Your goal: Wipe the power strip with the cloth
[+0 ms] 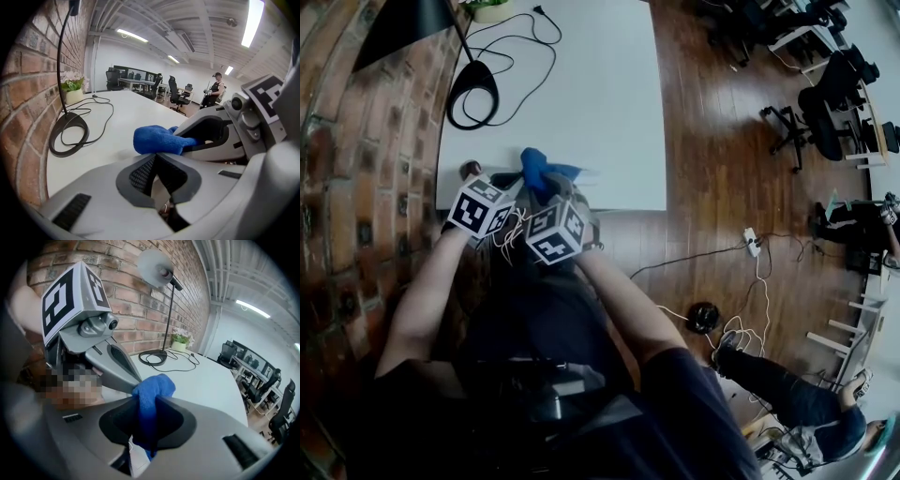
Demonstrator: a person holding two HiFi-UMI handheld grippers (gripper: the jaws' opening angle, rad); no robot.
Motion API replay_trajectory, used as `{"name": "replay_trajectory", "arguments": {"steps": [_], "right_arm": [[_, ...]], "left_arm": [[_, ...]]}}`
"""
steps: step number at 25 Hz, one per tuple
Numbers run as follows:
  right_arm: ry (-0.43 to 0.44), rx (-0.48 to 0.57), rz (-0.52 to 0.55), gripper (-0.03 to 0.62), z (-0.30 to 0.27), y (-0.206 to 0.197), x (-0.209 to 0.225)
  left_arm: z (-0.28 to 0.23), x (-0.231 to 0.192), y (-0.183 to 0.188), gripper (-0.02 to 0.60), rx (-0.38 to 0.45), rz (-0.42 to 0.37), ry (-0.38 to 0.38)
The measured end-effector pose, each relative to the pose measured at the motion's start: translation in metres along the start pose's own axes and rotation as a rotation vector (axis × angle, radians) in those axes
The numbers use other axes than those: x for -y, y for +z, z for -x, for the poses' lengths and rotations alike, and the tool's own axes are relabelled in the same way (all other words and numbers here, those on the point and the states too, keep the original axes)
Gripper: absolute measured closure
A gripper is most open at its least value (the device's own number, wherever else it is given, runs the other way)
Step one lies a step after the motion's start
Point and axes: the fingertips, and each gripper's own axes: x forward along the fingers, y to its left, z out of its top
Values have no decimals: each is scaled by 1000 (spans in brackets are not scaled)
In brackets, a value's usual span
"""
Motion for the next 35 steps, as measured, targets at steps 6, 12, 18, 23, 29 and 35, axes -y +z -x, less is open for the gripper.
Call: {"name": "replay_trajectory", "arguments": {"steps": [6,12,18,23,29,35], "right_arm": [[73,5,-34,513,-4,7,-3],[54,-9,-18,513,-3,6,-5],[54,-1,1,513,-2,5,-6],[61,-8,-8,513,-3,5,-6],[94,-4,-33,513,-7,11,-12],[142,14,-56,513,-12,23,-29]], "left_arm": [[1,-3,1,578,16,20,8],[6,-5,-3,578,13,-45,-18],[12,-40,-23,580,1,-47,96],[3,-36,-25,581,-18,-55,87],[4,-31,-26,583,-19,-48,67],[4,-31,-25,584,-15,-39,64]]}}
